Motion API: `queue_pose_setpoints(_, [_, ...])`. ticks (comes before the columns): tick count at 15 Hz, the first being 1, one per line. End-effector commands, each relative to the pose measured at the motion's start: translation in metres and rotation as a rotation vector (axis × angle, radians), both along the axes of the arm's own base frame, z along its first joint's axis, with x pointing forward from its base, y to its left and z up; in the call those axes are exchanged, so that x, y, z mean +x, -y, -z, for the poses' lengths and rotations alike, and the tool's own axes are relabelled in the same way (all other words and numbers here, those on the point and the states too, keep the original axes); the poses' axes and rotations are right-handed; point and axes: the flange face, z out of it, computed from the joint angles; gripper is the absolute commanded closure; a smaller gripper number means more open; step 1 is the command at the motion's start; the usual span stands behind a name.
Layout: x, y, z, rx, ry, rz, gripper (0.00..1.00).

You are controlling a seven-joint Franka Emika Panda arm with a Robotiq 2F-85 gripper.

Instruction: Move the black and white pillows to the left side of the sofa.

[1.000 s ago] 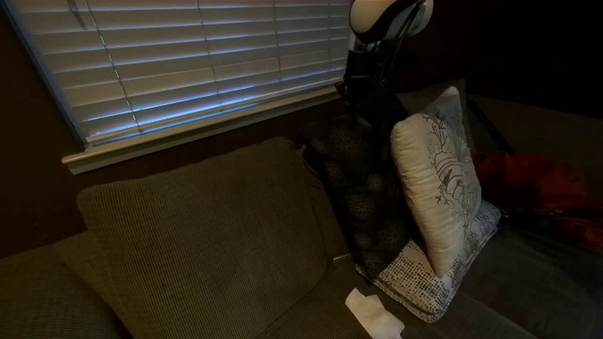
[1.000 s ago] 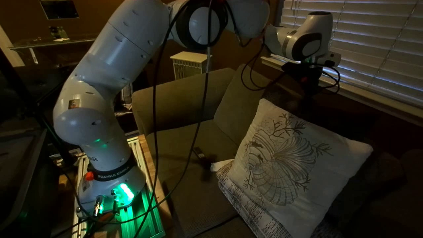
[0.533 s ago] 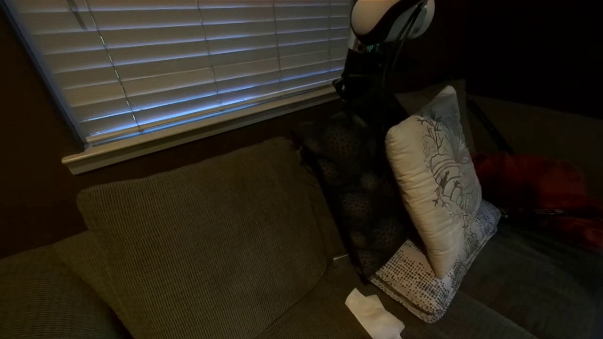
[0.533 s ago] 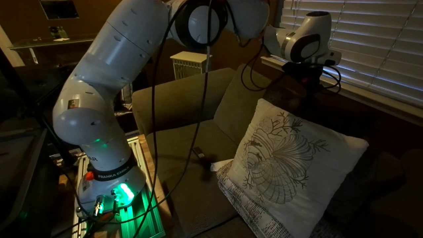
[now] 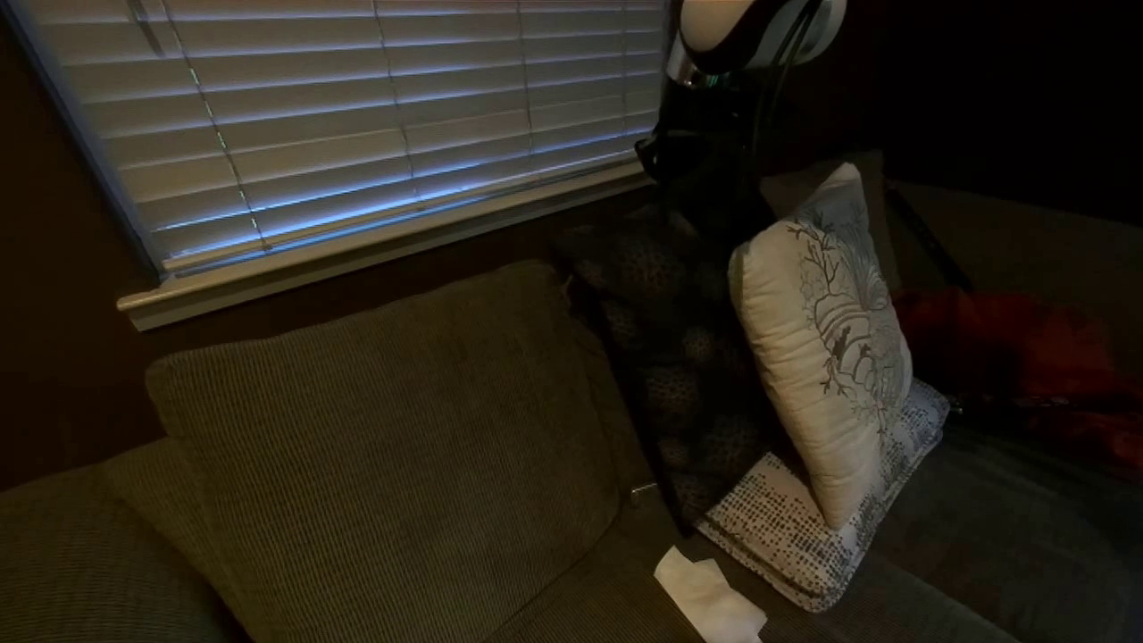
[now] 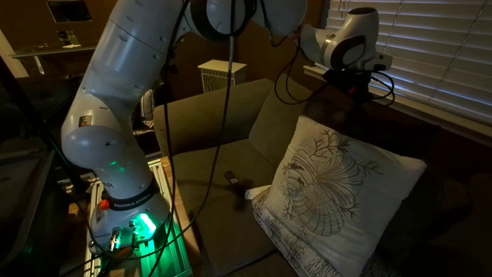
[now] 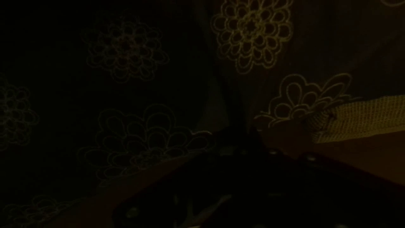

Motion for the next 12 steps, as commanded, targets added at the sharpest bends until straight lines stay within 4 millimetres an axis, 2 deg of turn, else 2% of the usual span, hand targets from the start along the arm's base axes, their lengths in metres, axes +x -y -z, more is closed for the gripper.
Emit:
queue_pose_setpoints(1, [-0.02, -0.014, -0.05, 0.011, 0.115, -0.038, 0.99])
queue_pose_setpoints(6, [-0.04, -0.032, -0.07, 0.003, 0.163, -0.098, 0.99])
queue_pose_setpoints(12, [-0.053, -0.051, -0.096, 0.013, 0.193, -0.179, 0.99])
